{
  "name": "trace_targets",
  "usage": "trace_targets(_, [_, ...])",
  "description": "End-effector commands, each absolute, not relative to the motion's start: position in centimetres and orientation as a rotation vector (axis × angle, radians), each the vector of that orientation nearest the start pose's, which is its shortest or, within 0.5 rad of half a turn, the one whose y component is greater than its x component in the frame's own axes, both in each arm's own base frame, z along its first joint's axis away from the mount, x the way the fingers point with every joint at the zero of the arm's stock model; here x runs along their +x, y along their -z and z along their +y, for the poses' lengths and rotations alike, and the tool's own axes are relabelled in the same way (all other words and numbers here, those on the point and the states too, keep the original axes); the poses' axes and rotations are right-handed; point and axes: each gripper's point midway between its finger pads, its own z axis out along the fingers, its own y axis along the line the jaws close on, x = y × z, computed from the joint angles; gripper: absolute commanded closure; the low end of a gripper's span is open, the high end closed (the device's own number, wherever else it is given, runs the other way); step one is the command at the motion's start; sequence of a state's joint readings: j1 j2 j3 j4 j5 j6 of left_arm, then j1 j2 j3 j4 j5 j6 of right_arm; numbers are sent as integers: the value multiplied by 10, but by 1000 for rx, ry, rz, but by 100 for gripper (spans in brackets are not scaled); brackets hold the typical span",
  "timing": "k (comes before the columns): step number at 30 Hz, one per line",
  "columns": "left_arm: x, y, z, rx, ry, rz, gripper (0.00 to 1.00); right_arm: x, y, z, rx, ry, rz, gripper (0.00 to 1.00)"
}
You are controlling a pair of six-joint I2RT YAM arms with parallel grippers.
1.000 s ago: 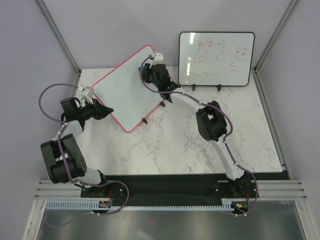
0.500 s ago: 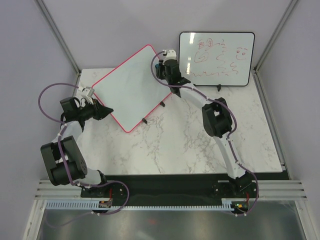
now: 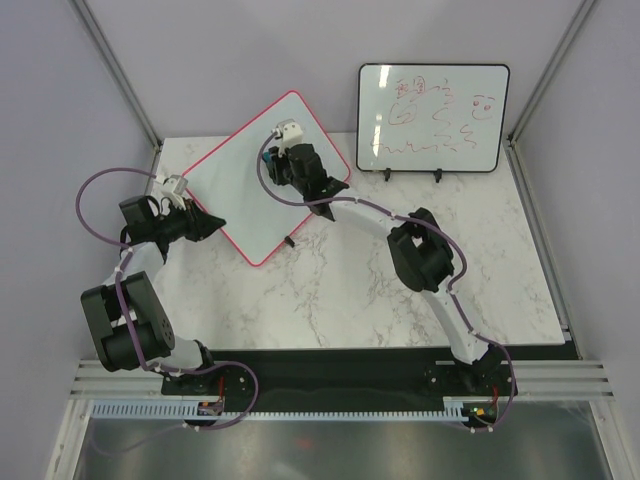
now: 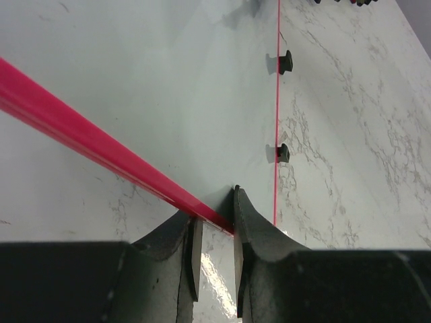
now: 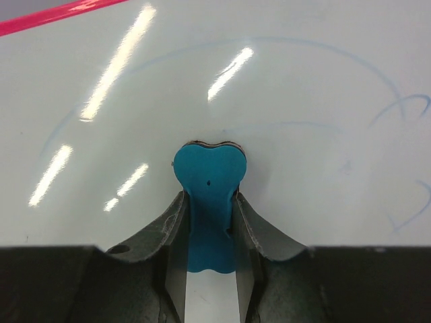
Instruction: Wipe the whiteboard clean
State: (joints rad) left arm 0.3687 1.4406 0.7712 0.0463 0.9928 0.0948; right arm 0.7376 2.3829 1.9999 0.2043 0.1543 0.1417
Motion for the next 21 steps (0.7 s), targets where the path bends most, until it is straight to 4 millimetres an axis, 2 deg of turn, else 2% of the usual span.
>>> trace_targets(1, [382,-157,-1,454,551,1835,98,535,-160,438,-413,-538,1774,100])
trace_targets(3, [382,-157,0,456,547,1835,98,548,-155,420,-334,-538,1802,100])
trace_targets(4, [382,-157,-1,455,550,1835,98,565,-149,394,-262,-501,1821,100])
trace_targets(6, [382,-157,-1,457,550,1833,98,580,-140,368,-163,-478,1850,100])
trace_targets(7, [382,-157,-1,455,550,1835,98,590,-131,347,-119,-451,1868,100])
trace_targets(10, [382,-157,-1,459,552,1831,98,593,-112,326,-70,-424,1911,100])
trace_targets(13, [383,-157,-1,455,553,1833,98,587,-97,324,-75,-427,1933,100])
trace_targets(17, [384,-157,-1,451,556,1833,98,590,-102,324,-49,-436,1917,100])
trace_targets(18, [384,-158,-1,453,556,1832,98,590,-106,327,-51,-450,1909,100])
trace_targets(21, [384,-157,-1,454,555,1831,98,595,-142,342,-53,-544,1833,100])
